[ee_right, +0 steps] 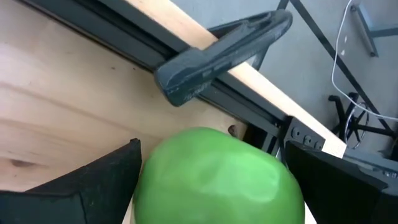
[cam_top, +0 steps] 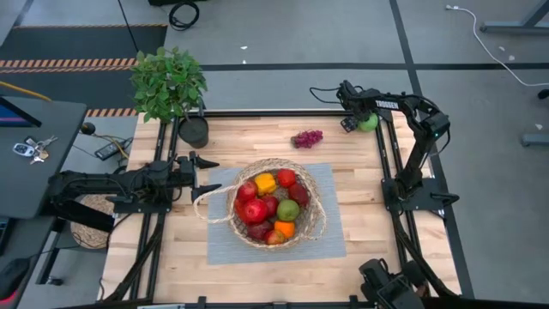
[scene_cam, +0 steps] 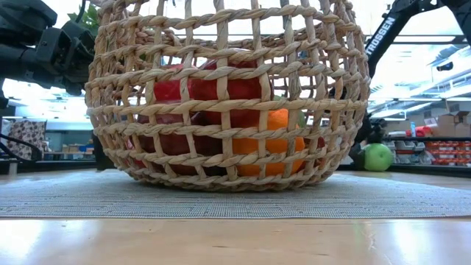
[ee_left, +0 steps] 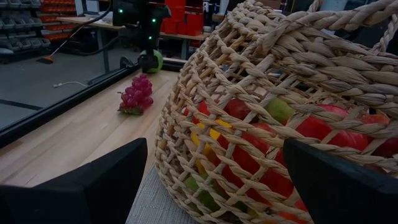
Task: Build produce basket
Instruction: Put the green apple into the basket
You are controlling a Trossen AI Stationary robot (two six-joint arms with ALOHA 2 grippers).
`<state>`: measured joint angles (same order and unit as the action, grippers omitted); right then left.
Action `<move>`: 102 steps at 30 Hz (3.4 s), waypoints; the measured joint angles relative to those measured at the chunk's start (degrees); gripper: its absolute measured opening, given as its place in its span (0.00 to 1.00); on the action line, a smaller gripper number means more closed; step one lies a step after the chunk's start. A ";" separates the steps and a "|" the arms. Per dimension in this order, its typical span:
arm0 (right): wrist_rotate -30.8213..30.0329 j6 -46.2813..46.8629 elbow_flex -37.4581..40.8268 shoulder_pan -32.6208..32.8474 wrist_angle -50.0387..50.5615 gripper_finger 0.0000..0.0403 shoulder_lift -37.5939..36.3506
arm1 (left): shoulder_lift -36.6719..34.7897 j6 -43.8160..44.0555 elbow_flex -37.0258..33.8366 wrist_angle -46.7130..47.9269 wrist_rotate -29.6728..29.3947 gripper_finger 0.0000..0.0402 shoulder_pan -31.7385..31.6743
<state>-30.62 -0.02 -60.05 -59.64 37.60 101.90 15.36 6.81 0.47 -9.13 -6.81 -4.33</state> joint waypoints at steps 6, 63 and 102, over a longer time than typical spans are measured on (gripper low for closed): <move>-0.36 0.79 0.02 0.08 1.03 0.99 -0.01 | 0.02 0.01 0.00 0.00 0.01 0.95 0.00; 8.28 0.19 -27.13 26.34 24.68 0.87 -7.81 | 0.00 -0.02 0.00 0.02 0.00 0.95 0.01; 22.35 -16.81 -30.08 82.32 -17.49 0.87 -16.05 | 0.02 -0.02 0.00 0.00 0.00 0.95 -0.01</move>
<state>-8.27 -16.82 -90.13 22.68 20.11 85.84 15.38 6.79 0.47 -9.13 -6.81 -4.34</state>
